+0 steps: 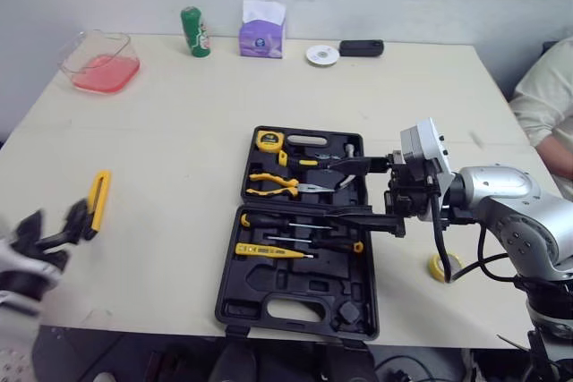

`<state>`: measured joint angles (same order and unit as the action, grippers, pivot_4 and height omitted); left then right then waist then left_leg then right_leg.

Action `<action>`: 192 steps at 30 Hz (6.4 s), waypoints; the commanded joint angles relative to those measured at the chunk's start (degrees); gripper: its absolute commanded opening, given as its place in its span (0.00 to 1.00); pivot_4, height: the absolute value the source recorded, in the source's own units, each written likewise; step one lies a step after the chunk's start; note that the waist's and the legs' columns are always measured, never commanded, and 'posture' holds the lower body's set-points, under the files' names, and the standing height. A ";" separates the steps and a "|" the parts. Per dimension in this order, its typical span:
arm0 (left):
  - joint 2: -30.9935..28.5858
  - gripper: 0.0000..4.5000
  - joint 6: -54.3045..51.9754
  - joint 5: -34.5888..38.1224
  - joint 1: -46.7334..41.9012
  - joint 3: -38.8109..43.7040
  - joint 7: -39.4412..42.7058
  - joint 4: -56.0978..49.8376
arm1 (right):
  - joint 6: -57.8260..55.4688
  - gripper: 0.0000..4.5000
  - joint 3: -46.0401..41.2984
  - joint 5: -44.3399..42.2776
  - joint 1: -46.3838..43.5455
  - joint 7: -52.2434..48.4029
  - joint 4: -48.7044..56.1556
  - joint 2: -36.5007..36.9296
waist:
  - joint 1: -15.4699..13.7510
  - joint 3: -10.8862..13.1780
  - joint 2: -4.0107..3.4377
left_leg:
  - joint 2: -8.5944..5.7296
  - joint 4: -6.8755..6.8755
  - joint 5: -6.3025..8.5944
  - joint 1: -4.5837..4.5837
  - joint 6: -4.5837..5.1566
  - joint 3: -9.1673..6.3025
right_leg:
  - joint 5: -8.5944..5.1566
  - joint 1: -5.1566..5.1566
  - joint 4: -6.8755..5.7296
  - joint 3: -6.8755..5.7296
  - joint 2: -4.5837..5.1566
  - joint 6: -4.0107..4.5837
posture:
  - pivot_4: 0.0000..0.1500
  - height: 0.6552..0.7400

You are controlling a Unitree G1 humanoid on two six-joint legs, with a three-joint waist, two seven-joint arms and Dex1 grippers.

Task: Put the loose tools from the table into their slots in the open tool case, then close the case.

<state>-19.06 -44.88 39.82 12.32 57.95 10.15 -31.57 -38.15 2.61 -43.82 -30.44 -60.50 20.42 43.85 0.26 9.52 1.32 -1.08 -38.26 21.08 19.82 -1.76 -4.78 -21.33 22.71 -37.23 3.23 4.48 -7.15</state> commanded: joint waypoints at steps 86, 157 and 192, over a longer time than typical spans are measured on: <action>-29.61 0.34 3.93 -17.91 -50.96 -87.88 61.91 11.86 | -6.77 1.00 -28.02 -3.27 42.21 5.98 25.63 15.01 | -0.54 0.69 -0.75 | -0.36 -0.15 -0.22 0.52 -0.02 -0.97 | 0.25 -0.08 0.33 -1.34 -0.12 -0.01 | 1.00 1.00; -27.75 0.98 11.55 -5.97 -23.60 -47.22 52.52 16.93 | 0.01 1.00 -41.00 3.14 50.05 6.44 12.79 9.32 | -1.58 0.22 -1.10 | -0.31 -0.54 -0.06 0.47 0.17 -1.03 | 0.33 -0.19 0.30 -1.20 0.06 -0.10 | 1.00 1.00; -27.99 1.00 5.67 4.22 -46.99 -58.53 60.88 7.90 | 3.91 1.00 -49.47 19.22 68.50 -9.39 22.11 19.34 | -0.18 0.26 -1.13 | -0.38 -0.17 -0.12 0.40 0.15 -0.78 | 0.42 -0.21 0.20 -1.18 -0.17 -0.22 | 1.00 1.00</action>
<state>-47.29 -39.15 43.06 -33.63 0.27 70.66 -22.35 -35.28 -48.99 -27.63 38.15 -70.39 41.64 62.46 0.08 9.78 0.19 -1.48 -38.46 20.96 20.23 -1.59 -5.55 -20.90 22.51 -37.04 2.06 4.29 -7.37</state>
